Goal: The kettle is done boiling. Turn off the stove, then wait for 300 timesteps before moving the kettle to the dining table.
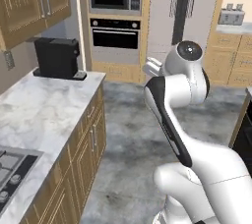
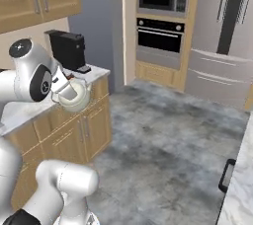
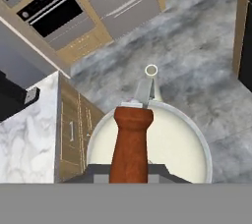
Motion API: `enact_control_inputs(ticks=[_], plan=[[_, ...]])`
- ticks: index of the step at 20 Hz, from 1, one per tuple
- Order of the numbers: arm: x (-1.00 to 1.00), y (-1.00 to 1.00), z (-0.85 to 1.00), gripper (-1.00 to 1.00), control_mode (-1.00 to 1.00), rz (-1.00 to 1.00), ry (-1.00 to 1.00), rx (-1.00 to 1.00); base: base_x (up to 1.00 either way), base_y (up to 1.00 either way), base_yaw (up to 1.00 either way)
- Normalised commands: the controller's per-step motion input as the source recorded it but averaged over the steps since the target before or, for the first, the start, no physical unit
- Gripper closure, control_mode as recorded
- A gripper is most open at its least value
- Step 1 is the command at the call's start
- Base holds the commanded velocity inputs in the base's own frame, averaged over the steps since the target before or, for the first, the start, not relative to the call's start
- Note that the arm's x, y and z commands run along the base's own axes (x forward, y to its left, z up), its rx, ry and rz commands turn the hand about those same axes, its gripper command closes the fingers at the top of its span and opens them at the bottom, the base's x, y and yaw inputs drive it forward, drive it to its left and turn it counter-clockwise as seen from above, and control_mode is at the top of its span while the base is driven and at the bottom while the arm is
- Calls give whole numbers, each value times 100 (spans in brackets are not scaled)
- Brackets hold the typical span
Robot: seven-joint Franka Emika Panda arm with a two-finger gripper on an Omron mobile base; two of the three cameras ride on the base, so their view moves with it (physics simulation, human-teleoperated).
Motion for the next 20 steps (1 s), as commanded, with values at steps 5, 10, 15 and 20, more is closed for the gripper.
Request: enact_control_inputs(ticks=[5,10,15,20], plan=[[0,0,0,100,100,0,0,0,-2,-13,-51],[0,0,0,100,100,0,0,0,60,13,-45],[0,0,0,100,100,0,0,0,76,29,-37],[0,0,0,100,100,0,0,0,67,36,-36]])
